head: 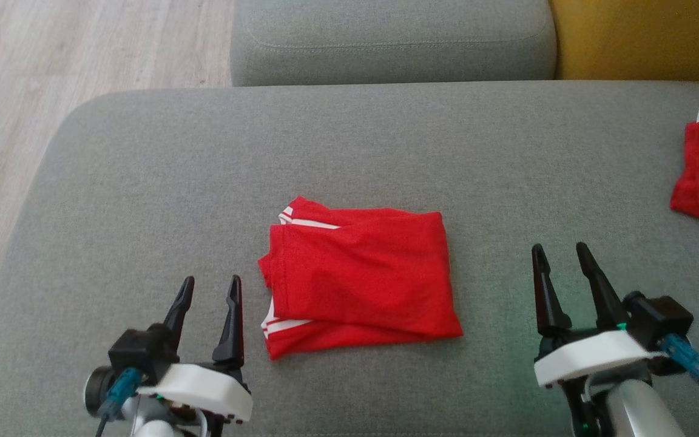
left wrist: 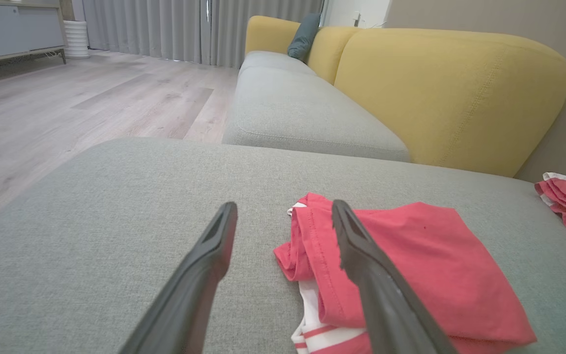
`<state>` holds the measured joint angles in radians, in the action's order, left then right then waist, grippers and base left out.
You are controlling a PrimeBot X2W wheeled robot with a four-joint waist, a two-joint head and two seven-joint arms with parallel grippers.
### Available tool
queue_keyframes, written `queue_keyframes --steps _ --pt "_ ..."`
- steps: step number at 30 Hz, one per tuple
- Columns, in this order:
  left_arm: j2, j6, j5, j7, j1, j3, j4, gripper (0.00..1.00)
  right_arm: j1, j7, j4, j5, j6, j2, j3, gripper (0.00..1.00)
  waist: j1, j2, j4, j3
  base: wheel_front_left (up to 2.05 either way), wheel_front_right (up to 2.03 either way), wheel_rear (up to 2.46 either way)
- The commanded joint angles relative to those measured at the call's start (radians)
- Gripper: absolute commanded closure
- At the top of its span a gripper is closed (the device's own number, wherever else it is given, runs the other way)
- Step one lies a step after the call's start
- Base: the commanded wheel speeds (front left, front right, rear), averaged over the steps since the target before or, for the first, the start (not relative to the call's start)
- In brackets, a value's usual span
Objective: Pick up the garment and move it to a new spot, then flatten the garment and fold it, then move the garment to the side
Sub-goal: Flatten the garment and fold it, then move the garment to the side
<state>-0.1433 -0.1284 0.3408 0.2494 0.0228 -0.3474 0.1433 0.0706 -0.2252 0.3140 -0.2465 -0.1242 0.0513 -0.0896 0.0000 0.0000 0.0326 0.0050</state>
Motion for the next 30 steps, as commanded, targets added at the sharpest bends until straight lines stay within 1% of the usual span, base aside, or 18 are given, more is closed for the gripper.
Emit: queue_keyframes --steps 1,7,21,25,30 --pt "0.005 0.005 -0.012 0.012 -0.034 0.042 -0.033 0.0 0.012 0.003 -0.043 0.005 -0.007 -0.001 -0.015 0.0 0.0 0.0 0.0 0.002 0.0 0.0 0.0" --pt "0.02 0.02 -0.029 0.012 -0.031 0.058 -0.025 0.0 -0.012 0.026 -0.064 0.029 -0.007 -0.001 0.002 0.0 0.0 0.0 0.002 0.007 0.0 0.0 0.0" --pt "0.041 0.046 -0.05 0.012 -0.034 0.091 -0.007 0.0 -0.014 0.053 -0.076 0.036 -0.007 -0.001 0.015 0.0 0.0 0.0 0.005 0.009 0.0 0.0 0.0" --pt "0.047 0.051 -0.058 0.012 -0.04 0.094 -0.008 0.0 -0.001 0.107 -0.07 0.024 -0.007 -0.001 -0.005 0.0 0.0 0.0 0.013 0.016 0.0 0.0 0.0" --pt "0.059 0.055 -0.063 0.012 -0.05 0.097 -0.007 0.0 0.052 0.232 -0.041 -0.008 -0.007 -0.001 -0.044 0.0 0.0 0.0 0.041 0.026 0.0 0.0 0.0"
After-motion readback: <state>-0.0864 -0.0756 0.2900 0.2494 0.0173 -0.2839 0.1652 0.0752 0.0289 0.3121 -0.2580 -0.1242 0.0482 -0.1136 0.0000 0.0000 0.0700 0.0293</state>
